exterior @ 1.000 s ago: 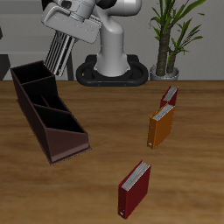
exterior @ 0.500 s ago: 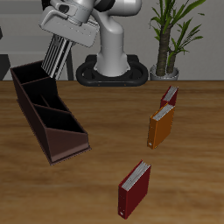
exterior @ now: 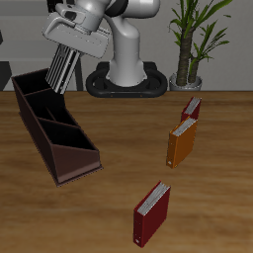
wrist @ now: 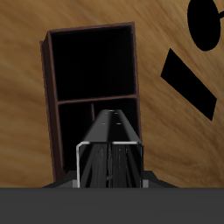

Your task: Place the striped book into the right desk caddy's back compartment

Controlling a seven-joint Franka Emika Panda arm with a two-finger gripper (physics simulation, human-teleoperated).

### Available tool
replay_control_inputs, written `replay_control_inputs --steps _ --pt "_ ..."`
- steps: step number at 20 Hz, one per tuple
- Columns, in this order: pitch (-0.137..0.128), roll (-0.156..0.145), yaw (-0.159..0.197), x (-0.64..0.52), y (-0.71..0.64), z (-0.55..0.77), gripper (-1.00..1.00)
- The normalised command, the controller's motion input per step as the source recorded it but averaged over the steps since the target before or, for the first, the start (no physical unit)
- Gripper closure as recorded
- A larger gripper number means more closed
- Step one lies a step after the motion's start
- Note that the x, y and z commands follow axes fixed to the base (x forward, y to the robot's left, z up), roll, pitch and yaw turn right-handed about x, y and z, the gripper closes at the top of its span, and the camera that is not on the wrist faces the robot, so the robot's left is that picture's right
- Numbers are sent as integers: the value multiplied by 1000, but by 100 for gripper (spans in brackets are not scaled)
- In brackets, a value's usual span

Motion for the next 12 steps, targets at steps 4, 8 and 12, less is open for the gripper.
replay_control_inputs --steps 4,8,12 --pt "22 1 -16 108 -48 -104 100" --pt "15 -5 -4 82 -35 -108 100" --pt "1 0 6 36 -52 -59 100"
